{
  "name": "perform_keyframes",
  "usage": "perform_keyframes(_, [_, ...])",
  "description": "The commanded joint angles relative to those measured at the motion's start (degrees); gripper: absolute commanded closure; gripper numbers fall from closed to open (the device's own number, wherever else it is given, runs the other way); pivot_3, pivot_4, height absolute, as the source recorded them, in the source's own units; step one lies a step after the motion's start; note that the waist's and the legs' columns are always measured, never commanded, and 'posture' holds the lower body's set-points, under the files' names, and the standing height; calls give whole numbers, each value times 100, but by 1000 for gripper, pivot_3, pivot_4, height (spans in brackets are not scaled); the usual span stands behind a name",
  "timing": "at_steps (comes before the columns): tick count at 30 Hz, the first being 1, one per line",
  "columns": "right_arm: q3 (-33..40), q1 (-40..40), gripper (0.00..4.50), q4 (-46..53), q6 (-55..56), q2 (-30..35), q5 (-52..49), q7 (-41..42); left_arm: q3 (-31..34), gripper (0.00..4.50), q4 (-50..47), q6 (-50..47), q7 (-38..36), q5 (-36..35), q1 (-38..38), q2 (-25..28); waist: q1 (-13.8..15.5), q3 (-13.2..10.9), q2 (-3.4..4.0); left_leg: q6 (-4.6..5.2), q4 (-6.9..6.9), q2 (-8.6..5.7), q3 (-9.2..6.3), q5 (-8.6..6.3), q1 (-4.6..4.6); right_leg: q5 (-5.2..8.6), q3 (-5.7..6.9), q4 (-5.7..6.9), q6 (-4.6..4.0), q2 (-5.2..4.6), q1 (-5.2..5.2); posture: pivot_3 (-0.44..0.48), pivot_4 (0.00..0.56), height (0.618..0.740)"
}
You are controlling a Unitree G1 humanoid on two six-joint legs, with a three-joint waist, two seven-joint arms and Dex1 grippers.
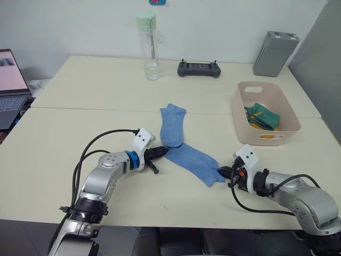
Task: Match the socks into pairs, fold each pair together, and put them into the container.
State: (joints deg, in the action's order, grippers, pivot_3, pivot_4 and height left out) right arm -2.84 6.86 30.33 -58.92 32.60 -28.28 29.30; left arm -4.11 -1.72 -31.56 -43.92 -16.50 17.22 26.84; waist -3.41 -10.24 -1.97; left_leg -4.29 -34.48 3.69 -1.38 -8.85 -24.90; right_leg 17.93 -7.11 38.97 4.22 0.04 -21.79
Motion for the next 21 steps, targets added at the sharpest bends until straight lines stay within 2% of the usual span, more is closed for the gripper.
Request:
perform_keyframes(1, [-71,186,4465,-50,229,4,8,128,390,4500,-912,-464,225,-332,-420,117,-25,0,0,0,3,1,0,0,0,0,0,0,0,0,-1,0,150,740])
perform_keyframes(9, [-635,953,4465,-930,750,-10,337,528,1258,4500,-2873,-1232,971,-978,-1985,25,-29,-1,-1,0,11,1,1,0,1,3,-1,0,-6,-2,-6,0,150,740])
perform_keyframes(15, [-937,1289,4465,-1339,930,59,510,845,1482,4500,-3407,-1245,1365,-1161,-2716,-106,20,-1,-3,0,8,0,3,0,1,20,-3,-4,-35,-3,-7,0,150,740])
perform_keyframes(21, [-901,1300,4465,-1361,809,320,514,1118,1224,4500,-3282,-865,1592,-853,-2782,-170,30,-2,-3,0,8,-2,4,0,2,20,-2,-5,-37,-7,-9,0,150,740])
